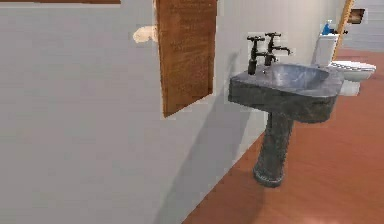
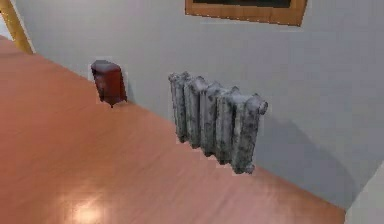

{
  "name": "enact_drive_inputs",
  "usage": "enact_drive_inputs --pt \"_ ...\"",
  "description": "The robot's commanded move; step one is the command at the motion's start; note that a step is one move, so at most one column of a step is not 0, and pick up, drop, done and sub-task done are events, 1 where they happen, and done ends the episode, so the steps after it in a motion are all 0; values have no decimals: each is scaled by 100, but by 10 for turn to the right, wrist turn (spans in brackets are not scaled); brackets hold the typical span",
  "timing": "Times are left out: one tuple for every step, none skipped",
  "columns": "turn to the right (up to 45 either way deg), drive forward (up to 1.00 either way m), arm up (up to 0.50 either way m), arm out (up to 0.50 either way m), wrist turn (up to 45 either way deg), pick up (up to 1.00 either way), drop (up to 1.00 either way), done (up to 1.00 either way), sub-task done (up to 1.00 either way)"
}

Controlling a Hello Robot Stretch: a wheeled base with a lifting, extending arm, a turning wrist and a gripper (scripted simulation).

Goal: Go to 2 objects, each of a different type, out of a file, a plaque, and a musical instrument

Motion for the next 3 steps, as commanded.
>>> enact_drive_inputs --pt "0 0 0 0 0 0 0 0 100" --pt "450 0 0 0 0 0 0 0 0" --pt "90 0 0 0 0 0 0 0 0"
